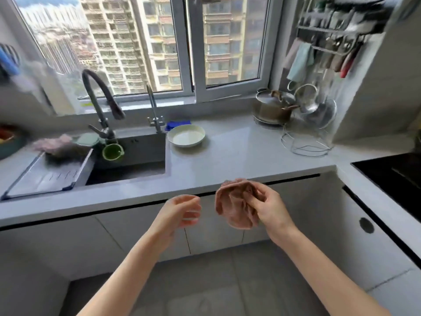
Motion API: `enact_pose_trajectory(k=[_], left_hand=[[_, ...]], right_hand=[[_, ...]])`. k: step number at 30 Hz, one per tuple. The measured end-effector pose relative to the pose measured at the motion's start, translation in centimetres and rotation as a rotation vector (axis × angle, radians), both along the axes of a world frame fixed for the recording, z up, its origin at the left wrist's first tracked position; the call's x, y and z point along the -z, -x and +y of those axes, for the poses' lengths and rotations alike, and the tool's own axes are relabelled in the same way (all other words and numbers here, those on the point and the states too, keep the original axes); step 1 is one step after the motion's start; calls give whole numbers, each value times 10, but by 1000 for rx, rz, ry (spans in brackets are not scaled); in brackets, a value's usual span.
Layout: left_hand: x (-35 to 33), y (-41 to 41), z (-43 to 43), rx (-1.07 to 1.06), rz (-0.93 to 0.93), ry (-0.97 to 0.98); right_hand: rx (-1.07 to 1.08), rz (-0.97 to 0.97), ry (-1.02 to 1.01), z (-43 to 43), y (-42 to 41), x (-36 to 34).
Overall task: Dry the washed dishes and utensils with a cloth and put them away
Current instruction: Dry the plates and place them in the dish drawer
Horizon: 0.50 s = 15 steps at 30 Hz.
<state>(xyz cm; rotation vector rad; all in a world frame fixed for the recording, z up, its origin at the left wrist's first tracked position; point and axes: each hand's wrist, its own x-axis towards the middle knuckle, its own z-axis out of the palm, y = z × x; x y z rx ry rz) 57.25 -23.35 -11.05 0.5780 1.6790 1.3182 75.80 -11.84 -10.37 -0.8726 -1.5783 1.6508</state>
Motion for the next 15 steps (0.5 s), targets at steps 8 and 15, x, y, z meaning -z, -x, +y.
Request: enact_pose_trajectory(k=[8, 15], left_hand=[[58, 131, 132, -416, -272, 57], [95, 247, 295, -616, -336, 204]], right_hand=[[24, 24, 45, 155, 122, 25], [-3, -87, 89, 316, 242, 53]])
